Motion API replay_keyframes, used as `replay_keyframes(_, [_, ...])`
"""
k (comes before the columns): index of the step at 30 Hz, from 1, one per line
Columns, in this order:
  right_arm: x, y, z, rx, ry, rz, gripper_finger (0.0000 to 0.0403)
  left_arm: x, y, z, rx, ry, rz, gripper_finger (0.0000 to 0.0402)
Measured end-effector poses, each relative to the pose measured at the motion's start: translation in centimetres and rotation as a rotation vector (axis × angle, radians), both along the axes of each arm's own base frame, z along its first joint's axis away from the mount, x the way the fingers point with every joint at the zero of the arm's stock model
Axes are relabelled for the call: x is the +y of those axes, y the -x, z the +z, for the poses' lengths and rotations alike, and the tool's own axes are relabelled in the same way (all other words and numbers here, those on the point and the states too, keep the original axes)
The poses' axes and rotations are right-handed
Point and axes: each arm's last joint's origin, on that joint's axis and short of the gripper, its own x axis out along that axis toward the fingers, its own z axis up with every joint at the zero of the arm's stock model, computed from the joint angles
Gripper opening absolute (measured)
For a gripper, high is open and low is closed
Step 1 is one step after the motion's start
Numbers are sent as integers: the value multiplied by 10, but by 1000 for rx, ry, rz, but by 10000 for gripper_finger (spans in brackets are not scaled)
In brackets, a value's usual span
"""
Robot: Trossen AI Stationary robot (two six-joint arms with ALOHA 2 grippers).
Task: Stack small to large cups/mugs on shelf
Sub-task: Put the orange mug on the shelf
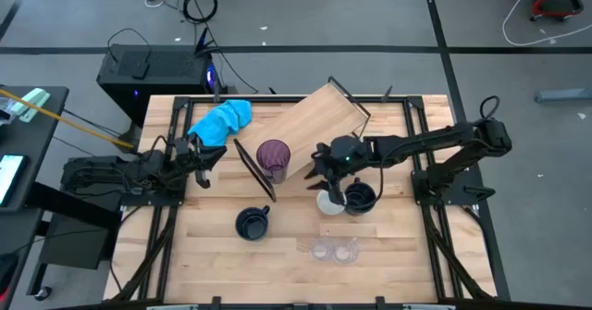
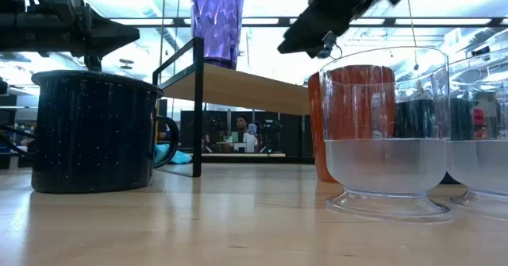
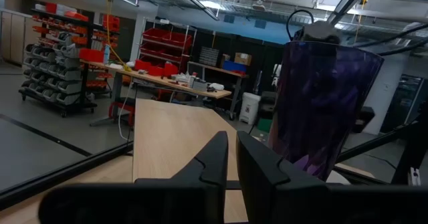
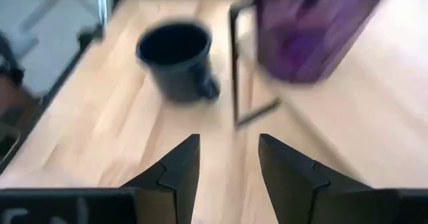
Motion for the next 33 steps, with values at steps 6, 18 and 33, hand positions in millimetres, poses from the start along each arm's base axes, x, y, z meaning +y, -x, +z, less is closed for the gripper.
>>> replay_keyframes(6, [21,0,23,237,98,-31,160,0,0,0,0,0,0,31])
replay_keyframes(18, [62,13,22,420,-3,-5,160,0,0,0,0,-1,0,40])
replay_keyframes(33, [88,26,4,456,123,-5,160,0,0,0,-1,0,0,34])
